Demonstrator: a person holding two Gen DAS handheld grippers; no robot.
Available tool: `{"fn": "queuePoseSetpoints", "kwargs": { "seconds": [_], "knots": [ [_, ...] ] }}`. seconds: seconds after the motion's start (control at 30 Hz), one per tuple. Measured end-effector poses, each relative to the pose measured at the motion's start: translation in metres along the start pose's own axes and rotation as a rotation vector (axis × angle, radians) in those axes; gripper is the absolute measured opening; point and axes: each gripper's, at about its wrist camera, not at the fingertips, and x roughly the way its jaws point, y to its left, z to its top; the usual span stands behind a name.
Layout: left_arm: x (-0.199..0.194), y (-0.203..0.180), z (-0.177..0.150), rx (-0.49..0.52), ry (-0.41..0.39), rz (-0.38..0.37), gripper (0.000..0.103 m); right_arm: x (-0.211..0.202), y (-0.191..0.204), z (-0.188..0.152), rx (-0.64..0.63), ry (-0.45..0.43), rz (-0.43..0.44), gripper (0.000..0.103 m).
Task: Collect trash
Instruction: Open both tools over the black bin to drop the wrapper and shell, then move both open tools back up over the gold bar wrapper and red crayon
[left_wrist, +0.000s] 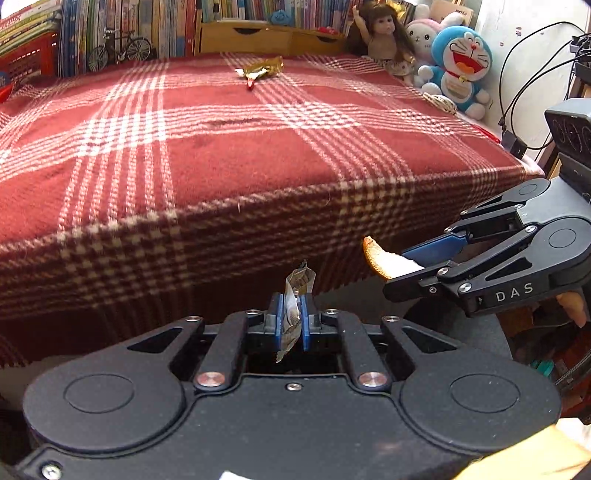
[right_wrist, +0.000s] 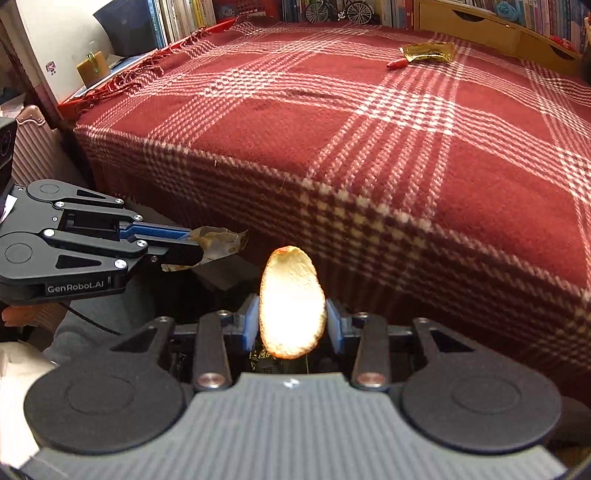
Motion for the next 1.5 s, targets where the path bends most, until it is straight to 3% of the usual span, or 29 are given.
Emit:
{"fn": "queuePoseSetpoints", "kwargs": {
  "seconds": [0.4,0.63,0.87,1.03,1.3,1.5],
  "knots": [
    [0.009,0.001,0.0,-0.006,0.031,0.007,0.015,0.008,-0.002,0.002,0.0,0.017,0.007,0.049],
    [0.008,-0.002,0.0,0.012,0.019,0.008,0.039,0.007,-0.002,0.004,0.0,0.014,0.007,0.056],
    [0.003,-0.001,0.003,0.012,0.008,0.005,0.042,0.003,-0.003,0.007,0.0,0.0,0.011,0.058],
    [-0.013,-0.002,0.014,0.034,-0.038,-0.012,0.043,-0.006,-0.003,0.009,-0.013,-0.033,0.039,0.058],
    [-0.044,0.001,0.061,0.069,-0.192,-0.032,0.053,-0.037,-0.01,0.028,-0.015,-0.159,0.083,0.065],
    [-0.032,0.008,0.099,0.074,-0.266,0.05,0.061,-0.048,-0.024,0.047,0.009,-0.24,-0.016,0.067]
  ]
}}
